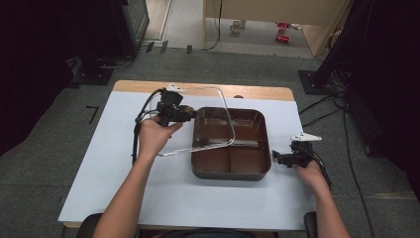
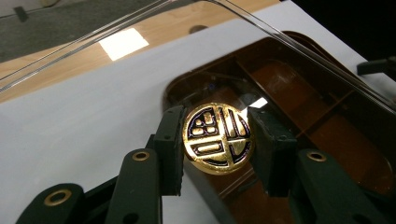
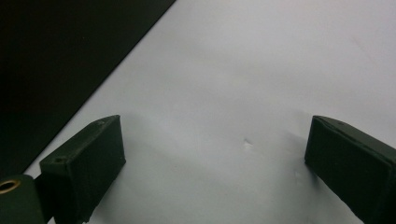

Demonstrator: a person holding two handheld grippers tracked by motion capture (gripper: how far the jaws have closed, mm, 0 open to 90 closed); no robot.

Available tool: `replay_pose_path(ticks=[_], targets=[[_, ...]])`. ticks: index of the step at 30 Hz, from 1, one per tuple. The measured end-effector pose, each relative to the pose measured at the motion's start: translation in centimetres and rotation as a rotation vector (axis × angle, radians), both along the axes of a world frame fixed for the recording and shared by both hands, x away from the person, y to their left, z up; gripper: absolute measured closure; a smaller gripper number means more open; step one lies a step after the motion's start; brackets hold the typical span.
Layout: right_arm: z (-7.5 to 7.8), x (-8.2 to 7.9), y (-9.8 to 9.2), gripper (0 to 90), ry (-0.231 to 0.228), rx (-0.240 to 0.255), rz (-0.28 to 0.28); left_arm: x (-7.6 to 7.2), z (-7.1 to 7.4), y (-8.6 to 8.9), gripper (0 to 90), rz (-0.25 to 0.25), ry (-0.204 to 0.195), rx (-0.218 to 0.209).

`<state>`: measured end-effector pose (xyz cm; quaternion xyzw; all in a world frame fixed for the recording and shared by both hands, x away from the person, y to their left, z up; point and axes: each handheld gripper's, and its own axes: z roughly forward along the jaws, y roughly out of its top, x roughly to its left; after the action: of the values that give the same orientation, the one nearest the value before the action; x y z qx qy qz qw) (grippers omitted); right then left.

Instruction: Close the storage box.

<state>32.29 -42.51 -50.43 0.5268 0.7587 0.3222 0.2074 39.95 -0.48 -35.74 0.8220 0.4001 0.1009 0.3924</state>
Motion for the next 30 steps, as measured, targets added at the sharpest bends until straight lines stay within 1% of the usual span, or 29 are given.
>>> replay_pose_path(ticks=[5, 8, 13, 17, 20, 24, 30], targets=[[0.0, 0.0, 0.0, 4.3, 0.0, 0.0, 0.0, -0.1, -0.9, -2.7, 59.3, -0.042, 0.013, 0.002], [0.0, 0.0, 0.0, 4.4, -0.001, 0.0, 0.0, -0.3, -1.5, -4.1, 59.4, -0.065, 0.018, 0.016], [0.0, 0.0, 0.0, 4.4, -0.001, 0.0, 0.0, -0.8, -2.2, -6.1, 59.4, -0.077, 0.012, 0.027], [0.0, 0.0, 0.0, 4.3, 0.0, 0.001, 0.0, -1.2, -2.9, -7.3, 59.4, -0.1, 0.008, 0.023], [0.0, 0.0, 0.0, 4.4, 0.001, -0.001, 0.001, -1.4, -3.4, -8.2, 59.4, -0.121, 0.008, 0.038], [0.0, 0.0, 0.0, 4.3, 0.0, 0.0, 0.0, -1.6, -4.1, -9.2, 59.3, -0.14, 0.002, 0.044], [0.0, 0.0, 0.0, 4.3, 0.0, 0.002, -0.001, -1.9, -4.9, -10.5, 59.3, -0.168, 0.005, 0.055]])
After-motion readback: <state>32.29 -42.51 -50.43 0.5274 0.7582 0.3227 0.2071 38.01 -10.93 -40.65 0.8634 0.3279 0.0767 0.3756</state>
